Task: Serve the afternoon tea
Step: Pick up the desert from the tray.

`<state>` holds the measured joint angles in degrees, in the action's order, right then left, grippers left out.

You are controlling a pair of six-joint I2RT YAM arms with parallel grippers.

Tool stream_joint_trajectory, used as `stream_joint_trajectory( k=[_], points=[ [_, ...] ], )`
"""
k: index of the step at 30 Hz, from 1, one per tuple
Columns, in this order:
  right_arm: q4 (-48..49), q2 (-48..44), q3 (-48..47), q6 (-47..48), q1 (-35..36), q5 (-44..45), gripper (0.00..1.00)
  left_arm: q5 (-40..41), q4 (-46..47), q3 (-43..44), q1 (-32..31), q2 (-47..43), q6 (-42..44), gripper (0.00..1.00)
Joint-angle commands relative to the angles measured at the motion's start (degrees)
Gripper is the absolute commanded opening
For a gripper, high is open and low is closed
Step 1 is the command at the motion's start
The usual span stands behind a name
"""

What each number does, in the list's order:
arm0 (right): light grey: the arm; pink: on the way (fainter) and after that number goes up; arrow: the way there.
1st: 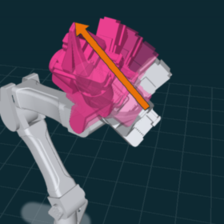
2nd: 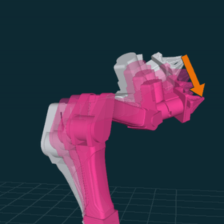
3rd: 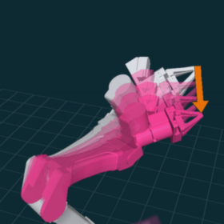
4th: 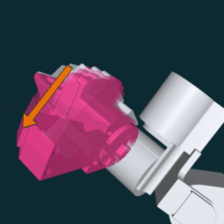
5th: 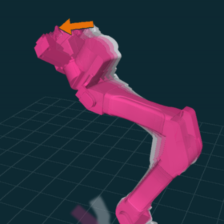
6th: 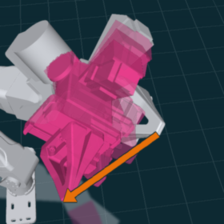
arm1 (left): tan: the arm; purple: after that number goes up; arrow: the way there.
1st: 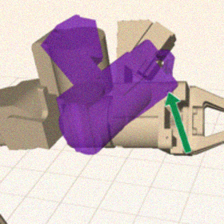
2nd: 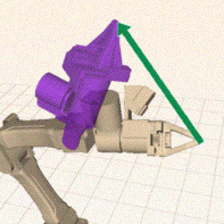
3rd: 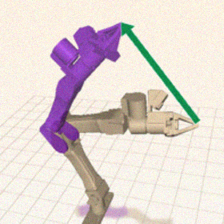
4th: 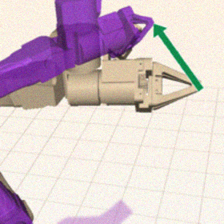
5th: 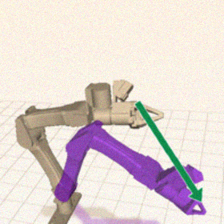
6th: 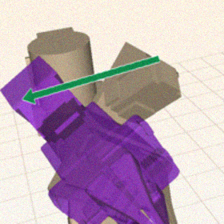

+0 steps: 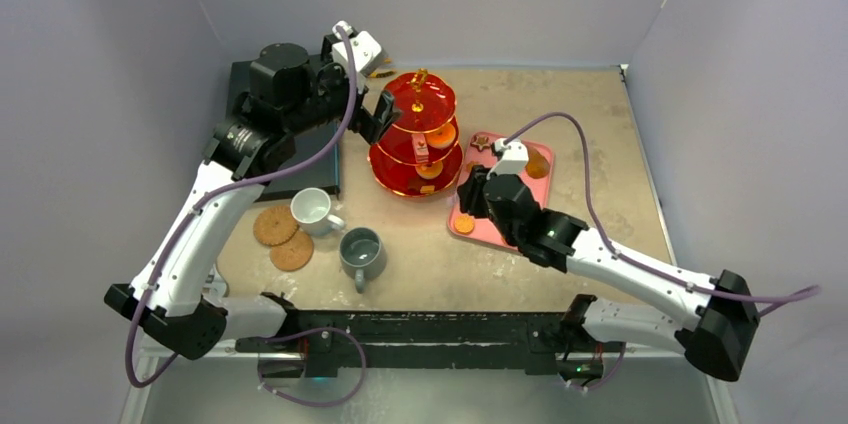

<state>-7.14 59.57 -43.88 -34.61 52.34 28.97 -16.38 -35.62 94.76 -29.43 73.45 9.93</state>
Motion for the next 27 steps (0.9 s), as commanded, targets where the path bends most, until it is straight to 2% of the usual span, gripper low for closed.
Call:
stream_joint_trajectory(
  k=[1,19,27],
  points=[
    [-4.8,3.3,0.5,-6.1,-0.2,8.3,0.45,4.6,-1.7,0.6,0.1,-1.5,0.9,0.99],
    [3.4,14.6,1.5,-7.4,-0.2,13.1,0.53,1.7,-0.1,-2.2,0.1,-2.0,-0.3,0.99],
    [3.2,15.7,2.7,-8.5,-0.2,13.6,0.54,1.6,0.0,-2.1,0.1,-1.9,-0.1,0.99]
  ],
)
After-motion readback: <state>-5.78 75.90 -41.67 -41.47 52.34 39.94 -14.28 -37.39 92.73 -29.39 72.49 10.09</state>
